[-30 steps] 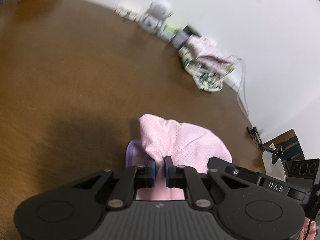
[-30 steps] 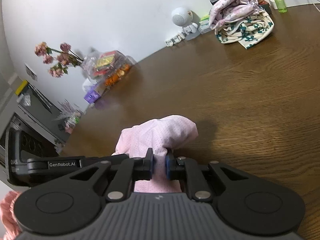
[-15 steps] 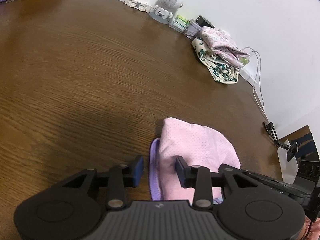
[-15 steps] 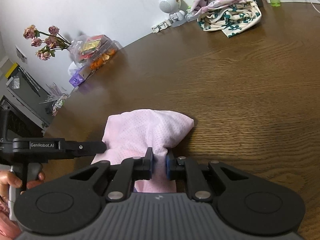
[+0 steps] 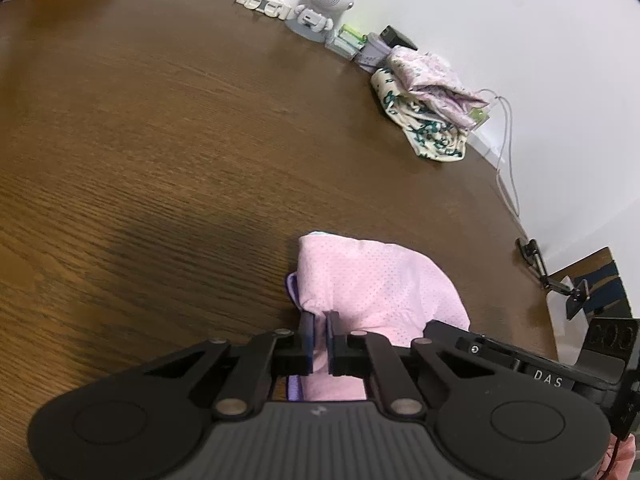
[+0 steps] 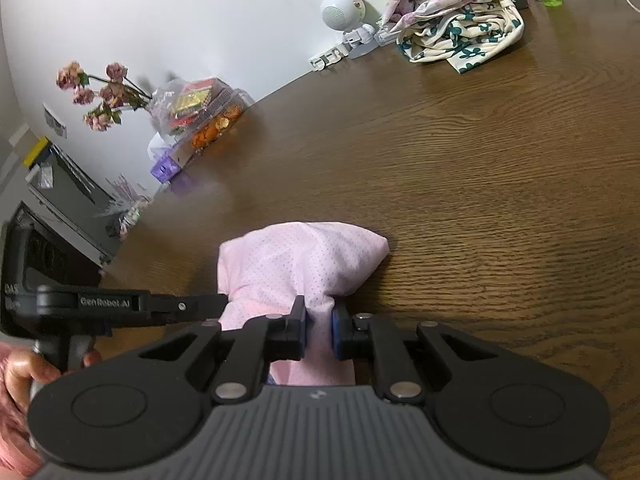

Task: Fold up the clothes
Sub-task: 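Lift the pink bundle with both grippers and carry it toward the clothes stack, then lower the pink bundle with both grippers onto the folded clothes stack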

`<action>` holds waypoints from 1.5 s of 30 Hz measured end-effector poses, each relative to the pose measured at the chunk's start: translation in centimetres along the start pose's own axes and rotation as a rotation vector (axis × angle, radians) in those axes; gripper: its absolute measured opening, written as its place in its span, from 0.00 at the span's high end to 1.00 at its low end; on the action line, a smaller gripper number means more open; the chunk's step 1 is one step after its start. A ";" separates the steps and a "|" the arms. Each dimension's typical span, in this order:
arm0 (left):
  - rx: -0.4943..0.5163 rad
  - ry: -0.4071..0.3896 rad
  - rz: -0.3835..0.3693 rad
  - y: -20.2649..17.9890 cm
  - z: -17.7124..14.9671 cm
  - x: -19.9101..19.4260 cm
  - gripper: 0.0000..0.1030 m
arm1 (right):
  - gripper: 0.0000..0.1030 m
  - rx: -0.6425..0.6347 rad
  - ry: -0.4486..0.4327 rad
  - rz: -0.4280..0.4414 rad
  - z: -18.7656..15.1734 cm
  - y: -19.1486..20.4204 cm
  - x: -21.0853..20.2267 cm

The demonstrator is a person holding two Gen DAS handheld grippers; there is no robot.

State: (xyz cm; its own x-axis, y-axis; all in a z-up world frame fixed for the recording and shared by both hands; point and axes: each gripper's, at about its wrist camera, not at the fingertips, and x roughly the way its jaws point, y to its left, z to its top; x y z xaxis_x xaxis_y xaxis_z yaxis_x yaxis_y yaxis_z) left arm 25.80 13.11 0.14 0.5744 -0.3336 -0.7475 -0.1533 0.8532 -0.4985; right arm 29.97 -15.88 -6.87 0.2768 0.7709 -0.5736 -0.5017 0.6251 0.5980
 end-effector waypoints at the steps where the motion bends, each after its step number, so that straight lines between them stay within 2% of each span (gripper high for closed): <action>1: 0.000 -0.004 -0.008 0.0 0.0 -0.1 0.96 | 0.90 0.004 -0.005 0.006 0.1 0.1 -0.1; 17: 0.044 -0.097 -0.103 -1.5 1.5 -3.2 0.96 | 0.90 -0.060 -0.078 0.025 2.6 3.9 -2.6; 33: 0.231 -0.199 -0.159 -7.7 8.5 -5.7 0.96 | 0.90 -0.148 -0.213 -0.049 9.3 8.0 -7.6; 45: 0.295 -0.265 -0.175 -12.6 13.9 -5.2 0.96 | 0.90 -0.187 -0.281 -0.109 15.6 8.8 -9.4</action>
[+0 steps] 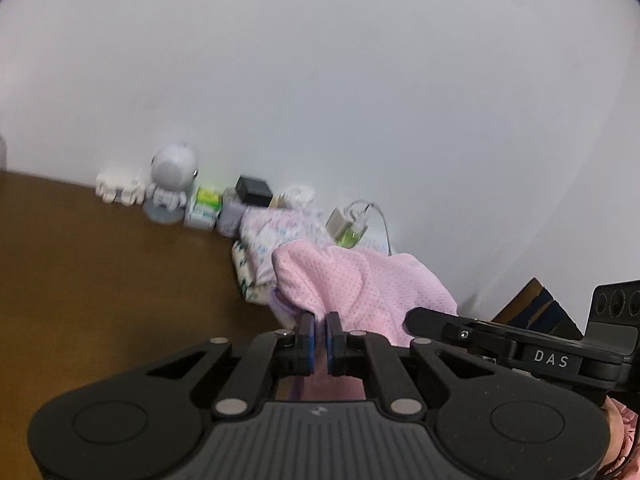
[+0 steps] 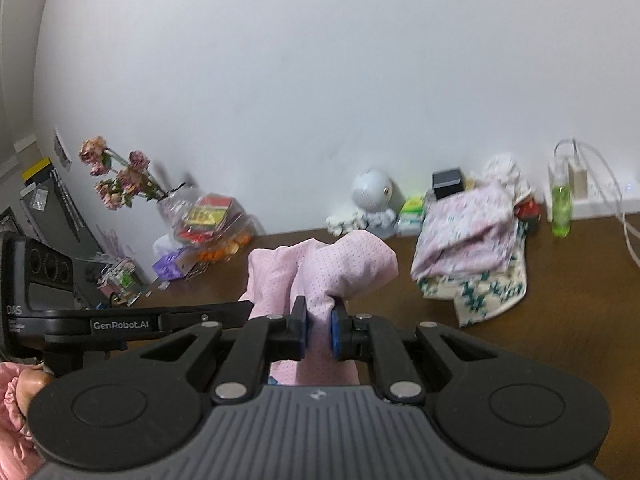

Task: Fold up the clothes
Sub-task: 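Lower the pink bundle with both grippers onto the folded clothes stack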

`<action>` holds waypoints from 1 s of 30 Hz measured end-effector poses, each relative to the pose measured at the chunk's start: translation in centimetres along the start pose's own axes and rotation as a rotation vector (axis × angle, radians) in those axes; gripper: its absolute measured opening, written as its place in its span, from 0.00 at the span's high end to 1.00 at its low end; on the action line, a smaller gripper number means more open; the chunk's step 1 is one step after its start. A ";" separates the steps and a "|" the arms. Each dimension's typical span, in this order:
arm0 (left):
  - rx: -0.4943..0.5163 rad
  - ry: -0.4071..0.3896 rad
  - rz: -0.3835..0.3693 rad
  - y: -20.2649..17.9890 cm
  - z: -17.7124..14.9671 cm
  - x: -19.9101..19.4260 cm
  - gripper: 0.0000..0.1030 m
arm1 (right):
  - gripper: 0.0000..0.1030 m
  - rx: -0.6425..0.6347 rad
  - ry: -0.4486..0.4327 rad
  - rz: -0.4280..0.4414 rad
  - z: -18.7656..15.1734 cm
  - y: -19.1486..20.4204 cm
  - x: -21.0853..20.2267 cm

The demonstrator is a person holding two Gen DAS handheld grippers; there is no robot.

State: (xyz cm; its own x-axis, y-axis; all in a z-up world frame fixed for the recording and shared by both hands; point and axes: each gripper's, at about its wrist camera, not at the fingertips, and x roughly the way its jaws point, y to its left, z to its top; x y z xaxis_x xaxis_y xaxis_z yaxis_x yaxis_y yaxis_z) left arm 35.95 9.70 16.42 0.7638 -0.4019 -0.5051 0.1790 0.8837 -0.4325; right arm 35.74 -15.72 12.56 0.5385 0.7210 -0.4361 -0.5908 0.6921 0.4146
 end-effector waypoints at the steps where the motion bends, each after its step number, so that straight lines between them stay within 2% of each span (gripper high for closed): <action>1: 0.003 -0.003 0.002 -0.2 0.5 0.4 0.96 | 0.90 0.001 -0.004 -0.004 0.6 -0.2 0.2; 10: -0.008 -0.005 0.011 -0.6 4.8 5.5 0.96 | 0.90 0.037 0.005 -0.019 4.9 -3.3 4.0; 15: -0.085 -0.028 -0.004 1.9 6.7 8.0 0.96 | 0.90 0.050 0.023 0.000 7.8 -5.3 7.4; 22: -0.167 -0.089 0.016 6.0 10.2 8.6 0.96 | 0.90 0.046 0.045 0.073 11.7 -5.9 13.1; 26: -0.184 -0.058 0.017 7.0 12.1 11.4 0.96 | 0.90 0.071 0.045 0.083 13.0 -7.7 15.4; 30: -0.189 0.010 0.008 6.8 12.1 16.6 0.96 | 0.90 0.118 0.049 0.040 12.8 -12.0 15.9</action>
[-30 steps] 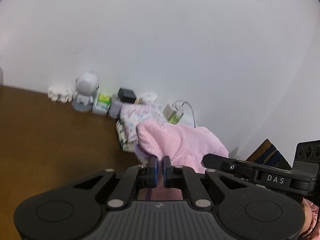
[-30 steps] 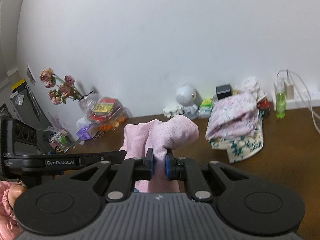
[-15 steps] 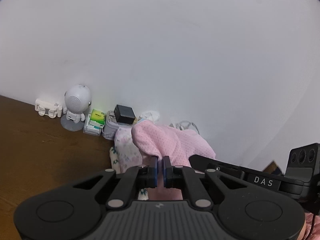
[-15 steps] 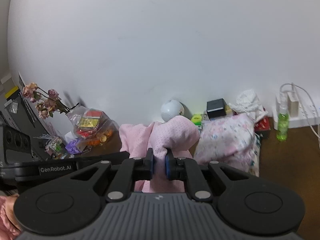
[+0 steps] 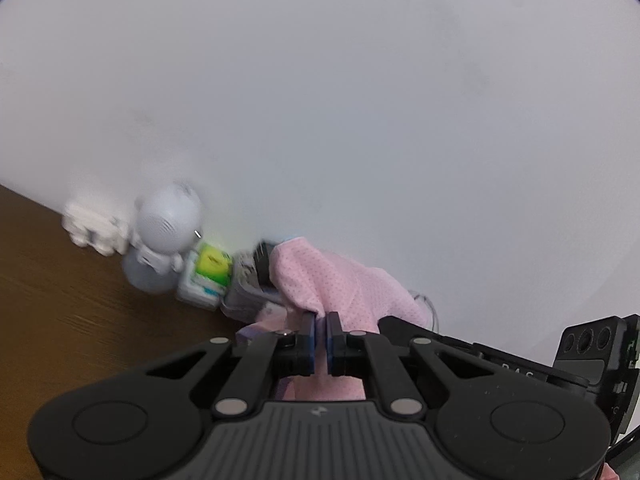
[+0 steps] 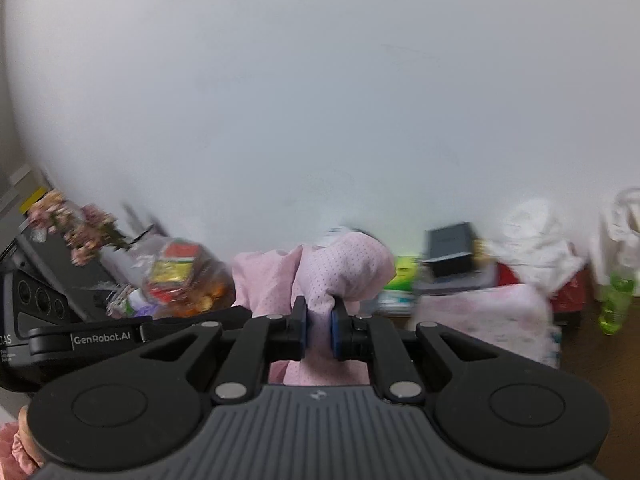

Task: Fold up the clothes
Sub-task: 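Lower the pink bundle with both grippers onto the folded clothes stack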

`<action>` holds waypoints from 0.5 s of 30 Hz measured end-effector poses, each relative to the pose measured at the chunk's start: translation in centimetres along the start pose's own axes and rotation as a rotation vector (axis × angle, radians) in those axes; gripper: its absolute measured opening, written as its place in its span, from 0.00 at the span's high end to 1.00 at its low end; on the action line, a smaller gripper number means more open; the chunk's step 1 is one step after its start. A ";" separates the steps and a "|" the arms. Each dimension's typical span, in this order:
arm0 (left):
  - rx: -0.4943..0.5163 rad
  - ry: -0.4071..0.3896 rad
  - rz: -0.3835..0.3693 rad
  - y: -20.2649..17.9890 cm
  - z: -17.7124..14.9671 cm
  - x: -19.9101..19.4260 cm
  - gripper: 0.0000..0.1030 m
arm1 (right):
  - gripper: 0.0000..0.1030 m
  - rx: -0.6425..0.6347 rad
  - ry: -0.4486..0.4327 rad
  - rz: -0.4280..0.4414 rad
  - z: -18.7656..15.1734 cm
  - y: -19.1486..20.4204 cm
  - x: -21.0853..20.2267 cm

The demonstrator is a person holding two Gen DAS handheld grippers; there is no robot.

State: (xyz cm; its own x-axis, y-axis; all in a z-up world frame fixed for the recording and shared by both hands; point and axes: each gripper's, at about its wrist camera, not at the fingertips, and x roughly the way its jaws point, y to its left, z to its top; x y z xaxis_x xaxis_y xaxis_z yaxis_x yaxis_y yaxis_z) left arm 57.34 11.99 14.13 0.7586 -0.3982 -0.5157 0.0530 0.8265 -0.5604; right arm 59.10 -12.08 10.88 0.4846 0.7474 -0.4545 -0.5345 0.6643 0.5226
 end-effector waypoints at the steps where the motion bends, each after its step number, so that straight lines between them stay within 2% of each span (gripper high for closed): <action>1: -0.004 0.017 -0.003 0.0 -0.2 1.5 0.96 | 0.90 0.016 0.001 -0.013 -0.1 -1.4 0.0; 7: -0.018 0.092 -0.015 0.4 -2.0 8.0 0.96 | 0.90 0.107 0.012 -0.075 -1.6 -8.7 0.0; 15: -0.026 0.125 0.022 2.2 -3.7 10.4 0.96 | 0.90 0.148 0.018 -0.073 -3.4 -12.4 0.6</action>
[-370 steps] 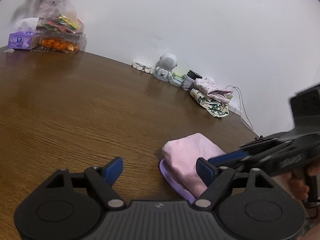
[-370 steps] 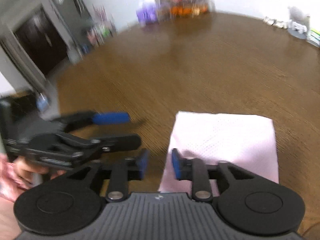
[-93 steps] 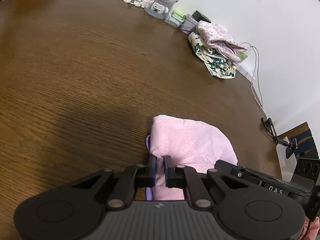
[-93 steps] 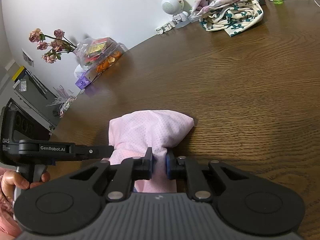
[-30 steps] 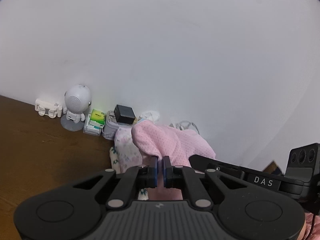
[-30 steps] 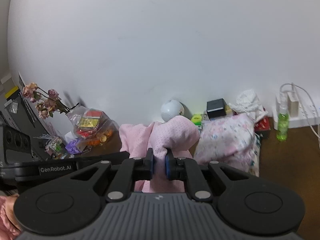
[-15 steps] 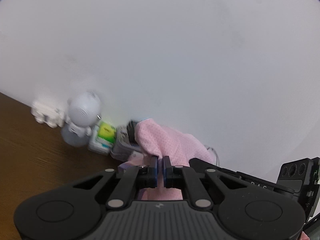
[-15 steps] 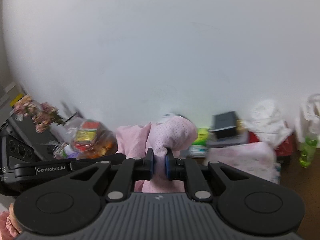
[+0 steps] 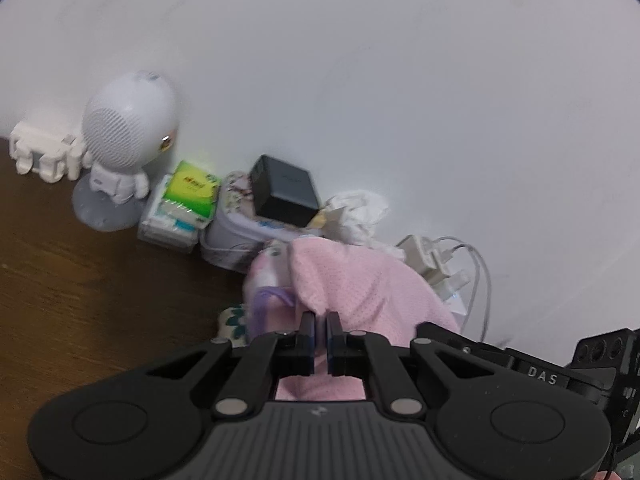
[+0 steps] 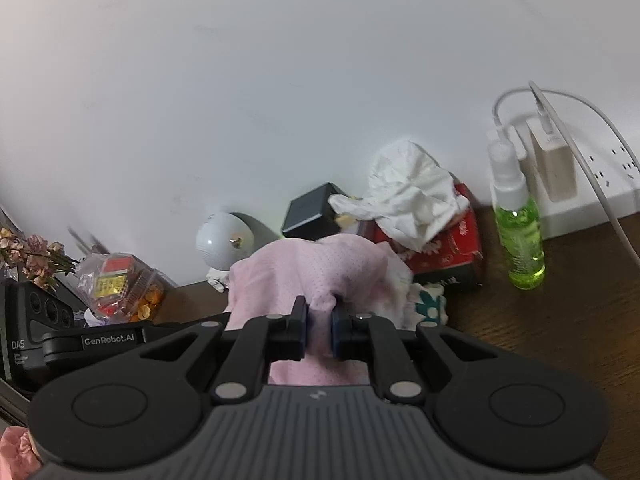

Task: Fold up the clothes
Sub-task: 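Lower the pink bundle with both grippers onto the folded clothes stack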

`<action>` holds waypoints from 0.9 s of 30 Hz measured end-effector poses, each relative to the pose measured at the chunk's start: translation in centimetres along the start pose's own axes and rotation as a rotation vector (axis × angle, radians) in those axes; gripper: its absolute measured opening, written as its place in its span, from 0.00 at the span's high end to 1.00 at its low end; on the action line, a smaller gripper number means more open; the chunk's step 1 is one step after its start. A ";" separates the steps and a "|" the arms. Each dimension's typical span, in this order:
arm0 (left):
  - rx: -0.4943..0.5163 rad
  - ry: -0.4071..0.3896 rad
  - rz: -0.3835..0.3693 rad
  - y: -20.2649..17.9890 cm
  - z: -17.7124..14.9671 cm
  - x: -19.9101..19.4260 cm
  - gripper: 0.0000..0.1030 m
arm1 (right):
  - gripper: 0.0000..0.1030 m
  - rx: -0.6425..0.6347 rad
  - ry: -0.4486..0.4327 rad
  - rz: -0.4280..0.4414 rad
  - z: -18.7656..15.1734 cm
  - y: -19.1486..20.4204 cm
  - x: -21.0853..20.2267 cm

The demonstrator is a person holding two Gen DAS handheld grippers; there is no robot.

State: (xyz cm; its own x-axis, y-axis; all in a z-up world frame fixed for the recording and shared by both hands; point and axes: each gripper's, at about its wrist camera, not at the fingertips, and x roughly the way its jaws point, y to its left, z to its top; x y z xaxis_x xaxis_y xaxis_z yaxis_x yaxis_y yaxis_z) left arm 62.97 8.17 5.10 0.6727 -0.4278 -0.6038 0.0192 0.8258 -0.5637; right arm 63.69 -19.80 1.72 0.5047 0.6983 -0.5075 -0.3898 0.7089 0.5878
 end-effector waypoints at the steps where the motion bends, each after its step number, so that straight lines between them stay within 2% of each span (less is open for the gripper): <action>1: -0.005 0.001 0.002 0.3 -0.1 0.2 0.96 | 0.90 0.003 0.003 0.001 -0.1 -0.3 0.2; 3: -0.007 -0.003 -0.002 0.6 -0.2 0.4 0.96 | 0.88 0.004 0.006 0.010 -0.2 -0.6 0.5; 4: -0.009 -0.011 -0.009 0.7 -0.2 0.4 0.95 | 0.82 0.006 0.005 0.014 -0.3 -0.7 0.6; 6: -0.013 -0.036 -0.025 0.8 -0.4 -0.1 0.91 | 0.65 0.013 -0.005 0.016 -0.3 -1.0 0.6; 7: -0.012 -0.056 -0.024 0.8 -0.4 -0.6 0.80 | 0.49 0.017 -0.019 0.015 -0.2 -1.1 0.3; 8: -0.007 -0.086 -0.021 0.7 -0.5 -1.3 0.65 | 0.41 0.018 -0.045 0.014 -0.2 -1.2 -0.3; 10: 0.042 -0.182 -0.002 0.1 -0.5 -3.0 0.54 | 0.40 0.020 -0.099 0.011 -0.1 -1.3 -1.4; 11: 0.071 -0.222 0.004 -0.4 -0.5 -3.7 0.53 | 0.39 0.021 -0.129 0.010 -0.1 -1.3 -2.1; 13: 0.128 -0.262 0.001 -1.7 -0.7 -4.4 0.54 | 0.40 0.004 -0.212 0.004 0.1 -0.8 -3.4; 14: 0.153 -0.261 -0.001 -2.5 -0.8 -4.2 0.56 | 0.45 -0.017 -0.250 0.000 0.1 -0.3 -3.7; 15: 0.182 -0.253 0.002 -3.3 -1.1 -3.9 0.57 | 0.53 -0.036 -0.265 -0.010 0.2 0.3 -3.5; 16: 0.215 -0.243 0.011 -4.1 -1.4 -3.4 0.60 | 0.73 -0.050 -0.262 -0.031 0.2 0.8 -2.9; 17: 0.249 -0.232 0.020 -4.9 -1.7 -2.9 0.72 | 0.82 -0.064 -0.258 -0.052 0.2 1.3 -2.3; 19: 0.299 -0.195 0.060 -5.9 -2.3 -1.6 0.82 | 0.82 -0.091 -0.251 -0.093 0.1 2.3 -1.1; 22: 0.331 -0.134 0.124 -6.2 -3.3 0.4 0.83 | 0.85 -0.131 -0.221 -0.139 -0.2 3.3 0.9; 27: 0.310 -0.107 0.133 -4.7 -4.1 1.5 0.83 | 0.86 -0.241 -0.156 -0.229 -2.3 4.1 3.7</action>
State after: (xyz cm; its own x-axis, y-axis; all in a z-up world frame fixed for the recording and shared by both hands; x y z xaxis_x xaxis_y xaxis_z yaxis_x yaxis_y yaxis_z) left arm 60.81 2.12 4.50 0.7580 -0.2812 -0.5886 0.1386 0.9511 -0.2759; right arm 62.18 -14.09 0.74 0.7045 0.5083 -0.4953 -0.4140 0.8612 0.2949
